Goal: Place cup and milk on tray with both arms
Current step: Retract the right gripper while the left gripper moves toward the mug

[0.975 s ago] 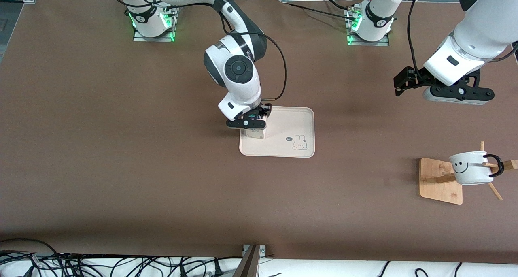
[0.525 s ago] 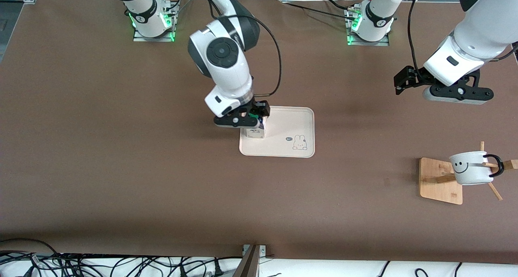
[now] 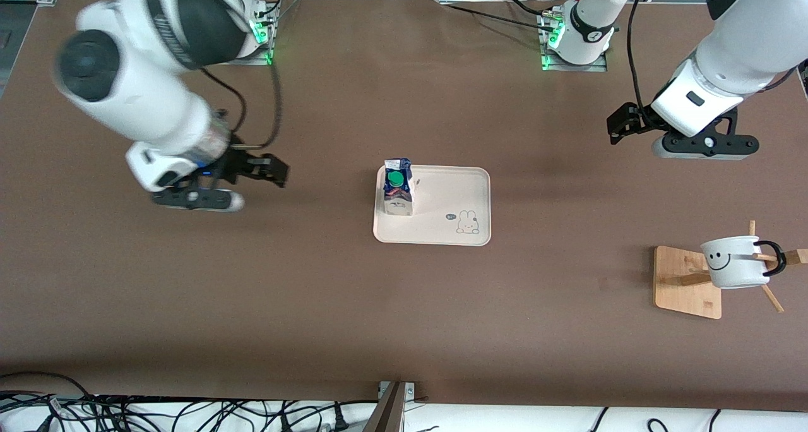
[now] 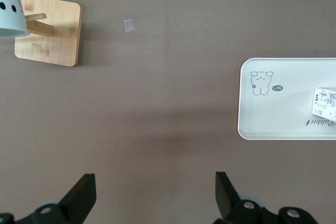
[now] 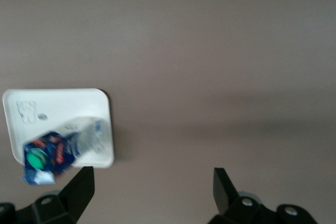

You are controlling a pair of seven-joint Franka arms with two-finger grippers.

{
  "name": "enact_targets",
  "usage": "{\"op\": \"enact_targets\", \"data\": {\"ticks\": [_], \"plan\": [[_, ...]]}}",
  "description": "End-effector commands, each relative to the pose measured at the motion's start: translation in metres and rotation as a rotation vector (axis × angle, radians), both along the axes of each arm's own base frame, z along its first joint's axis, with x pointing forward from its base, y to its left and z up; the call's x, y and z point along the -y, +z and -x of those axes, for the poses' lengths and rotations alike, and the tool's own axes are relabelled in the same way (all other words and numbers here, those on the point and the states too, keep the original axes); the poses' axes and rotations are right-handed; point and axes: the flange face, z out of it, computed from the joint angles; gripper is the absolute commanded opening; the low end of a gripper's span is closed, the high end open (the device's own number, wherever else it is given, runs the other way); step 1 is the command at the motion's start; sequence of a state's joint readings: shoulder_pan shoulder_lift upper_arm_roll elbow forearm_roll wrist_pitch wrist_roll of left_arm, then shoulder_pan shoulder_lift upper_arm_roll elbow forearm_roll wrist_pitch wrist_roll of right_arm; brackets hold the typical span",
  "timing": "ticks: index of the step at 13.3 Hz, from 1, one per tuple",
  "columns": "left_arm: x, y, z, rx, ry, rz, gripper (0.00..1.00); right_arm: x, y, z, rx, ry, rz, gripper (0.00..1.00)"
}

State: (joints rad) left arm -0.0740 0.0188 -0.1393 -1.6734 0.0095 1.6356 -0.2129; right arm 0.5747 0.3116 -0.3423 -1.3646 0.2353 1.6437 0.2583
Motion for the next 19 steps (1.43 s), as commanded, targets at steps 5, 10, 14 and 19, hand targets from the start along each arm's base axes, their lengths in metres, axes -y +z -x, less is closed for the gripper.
{"op": "enact_targets", "data": {"ticks": [5, 10, 14, 19], "plan": [[0.000, -0.010, -0.060, -0.079, 0.036, -0.008, 1.00, 0.130, 0.050, 0.101, 0.030, 0.172, 0.061, 1.00], [-0.018, -0.025, -0.068, -0.096, 0.200, -0.047, 1.00, 0.130, 0.051, 0.089, 0.052, 0.201, 0.117, 1.00], [-0.022, -0.043, -0.065, 0.045, 0.303, -0.117, 1.00, 0.130, 0.066, 0.079, 0.082, 0.195, 0.146, 1.00], [-0.048, -0.073, -0.054, 0.214, 0.372, -0.063, 1.00, 0.133, 0.050, 0.065, 0.067, 0.183, 0.153, 1.00]]}}
